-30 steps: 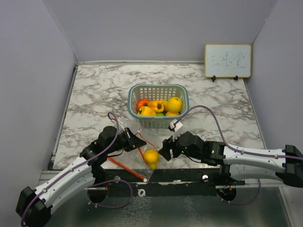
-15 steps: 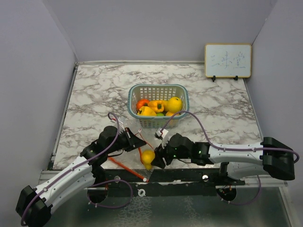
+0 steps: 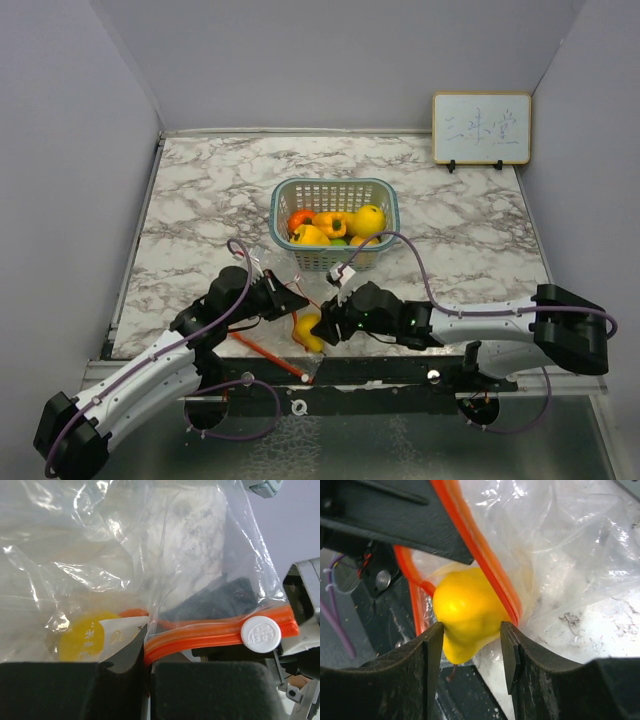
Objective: Place the food in the zip-top bag and seal the zipper
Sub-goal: Place the fake fruit in the zipper food storage bag.
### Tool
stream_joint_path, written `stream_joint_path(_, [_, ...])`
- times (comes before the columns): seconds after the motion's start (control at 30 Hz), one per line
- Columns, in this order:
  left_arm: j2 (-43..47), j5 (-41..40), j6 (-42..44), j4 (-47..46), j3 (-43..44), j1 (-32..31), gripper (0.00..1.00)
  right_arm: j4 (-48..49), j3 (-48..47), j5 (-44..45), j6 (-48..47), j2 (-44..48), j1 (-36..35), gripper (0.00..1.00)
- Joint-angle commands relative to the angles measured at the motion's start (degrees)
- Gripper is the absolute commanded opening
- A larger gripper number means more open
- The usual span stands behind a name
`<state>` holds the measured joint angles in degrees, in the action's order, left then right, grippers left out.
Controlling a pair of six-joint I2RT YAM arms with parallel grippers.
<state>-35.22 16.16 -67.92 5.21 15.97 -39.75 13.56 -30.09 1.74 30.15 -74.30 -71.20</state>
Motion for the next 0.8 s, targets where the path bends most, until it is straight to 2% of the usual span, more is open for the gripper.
stream_joint_path(0.0, [1.65,0.82,-2.89,-0.89,0.86,-0.07,0.0,4.01,-1.66,9.19,2.24,-3.1,-0.39,0.49])
stream_joint_path(0.2, [5.45,0.99,-4.33,2.84,1.54,-0.08,0.0,3.14,-1.42,14.68,4.5,-4.26,-0.34,0.49])
stream_joint_path(0.33, [8.51,2.87,-8.6,1.24,-1.05,-0.14,0.0,1.33,-1.33,17.72,6.1,-3.87,-0.34,0.49])
stream_joint_path(0.47, [11.69,1.72,-9.51,2.11,-3.06,-0.08,0.0,1.06,-1.42,16.73,5.27,-2.53,-0.39,0.52])
stream_joint_path(0.77, [10.62,0.47,-9.09,2.01,-1.76,-0.14,0.0,2.46,3.6,14.37,4.85,8.33,-0.44,0.63])
